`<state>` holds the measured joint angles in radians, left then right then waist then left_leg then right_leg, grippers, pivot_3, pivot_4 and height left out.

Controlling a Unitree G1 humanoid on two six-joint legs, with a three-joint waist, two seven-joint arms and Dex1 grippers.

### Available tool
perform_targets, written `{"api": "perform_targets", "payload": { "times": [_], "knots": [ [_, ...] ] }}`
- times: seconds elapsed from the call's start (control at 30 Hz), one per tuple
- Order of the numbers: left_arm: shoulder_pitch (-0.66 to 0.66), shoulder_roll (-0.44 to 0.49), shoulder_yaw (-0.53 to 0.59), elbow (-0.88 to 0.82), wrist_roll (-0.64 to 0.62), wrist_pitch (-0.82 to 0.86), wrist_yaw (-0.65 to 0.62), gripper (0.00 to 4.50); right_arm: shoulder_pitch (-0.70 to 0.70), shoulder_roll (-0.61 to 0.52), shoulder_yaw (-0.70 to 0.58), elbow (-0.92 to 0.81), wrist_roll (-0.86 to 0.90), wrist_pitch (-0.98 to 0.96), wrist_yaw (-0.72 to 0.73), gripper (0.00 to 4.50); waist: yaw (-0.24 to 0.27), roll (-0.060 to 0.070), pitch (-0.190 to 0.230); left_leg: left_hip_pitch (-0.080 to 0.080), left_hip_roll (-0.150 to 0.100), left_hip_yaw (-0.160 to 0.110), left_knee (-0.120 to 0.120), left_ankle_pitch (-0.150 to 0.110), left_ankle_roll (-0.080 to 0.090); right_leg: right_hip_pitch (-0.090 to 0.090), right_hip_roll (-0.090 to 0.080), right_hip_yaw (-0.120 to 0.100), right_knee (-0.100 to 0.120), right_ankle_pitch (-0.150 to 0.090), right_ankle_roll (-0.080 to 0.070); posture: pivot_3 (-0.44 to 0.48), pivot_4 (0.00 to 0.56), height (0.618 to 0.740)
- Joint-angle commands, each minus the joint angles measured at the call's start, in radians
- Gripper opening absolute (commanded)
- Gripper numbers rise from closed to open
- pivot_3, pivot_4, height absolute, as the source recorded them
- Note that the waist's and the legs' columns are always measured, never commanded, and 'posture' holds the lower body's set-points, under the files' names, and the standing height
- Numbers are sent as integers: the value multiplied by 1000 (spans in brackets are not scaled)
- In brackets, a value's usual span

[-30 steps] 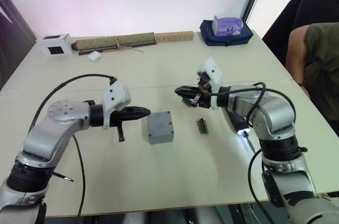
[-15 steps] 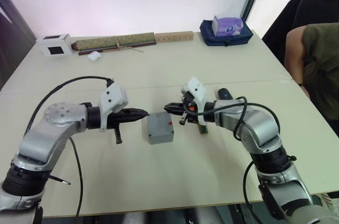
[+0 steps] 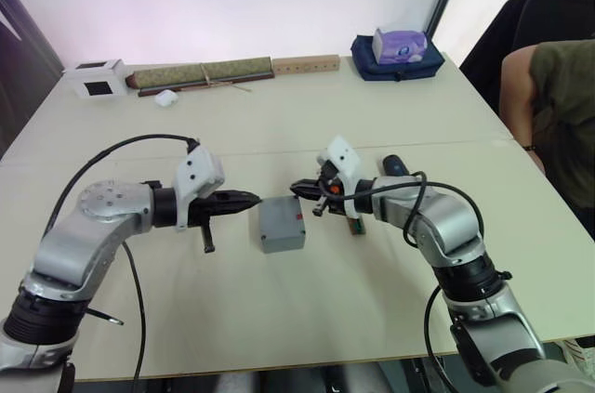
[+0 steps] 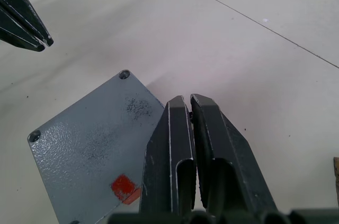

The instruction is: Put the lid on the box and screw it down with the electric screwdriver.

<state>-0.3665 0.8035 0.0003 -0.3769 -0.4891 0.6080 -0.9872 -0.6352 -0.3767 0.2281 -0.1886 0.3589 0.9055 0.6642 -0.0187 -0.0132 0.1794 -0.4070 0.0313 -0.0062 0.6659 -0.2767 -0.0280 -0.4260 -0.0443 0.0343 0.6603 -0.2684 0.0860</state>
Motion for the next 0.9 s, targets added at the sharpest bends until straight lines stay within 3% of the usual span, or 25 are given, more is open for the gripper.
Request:
{"api": "perform_targets", "payload": {
  "times": [0.03, 0.9],
  "knots": [
    [-12, 7, 17, -33, -10, -4, 4, 0, 9, 2, 4, -21, 1, -15, 2, 55, 0, 0, 0, 0, 0, 0, 0, 0, 0, 0, 0, 0, 0, 0, 0, 0, 150, 740],
    [-23, 1, 2, -31, -11, -6, 3, 0, 48, -13, 34, -2, -26, -50, 17, 55, 0, 0, 0, 0, 0, 0, 0, 0, 0, 0, 0, 0, 0, 0, 0, 0, 150, 740]
  ]
}}
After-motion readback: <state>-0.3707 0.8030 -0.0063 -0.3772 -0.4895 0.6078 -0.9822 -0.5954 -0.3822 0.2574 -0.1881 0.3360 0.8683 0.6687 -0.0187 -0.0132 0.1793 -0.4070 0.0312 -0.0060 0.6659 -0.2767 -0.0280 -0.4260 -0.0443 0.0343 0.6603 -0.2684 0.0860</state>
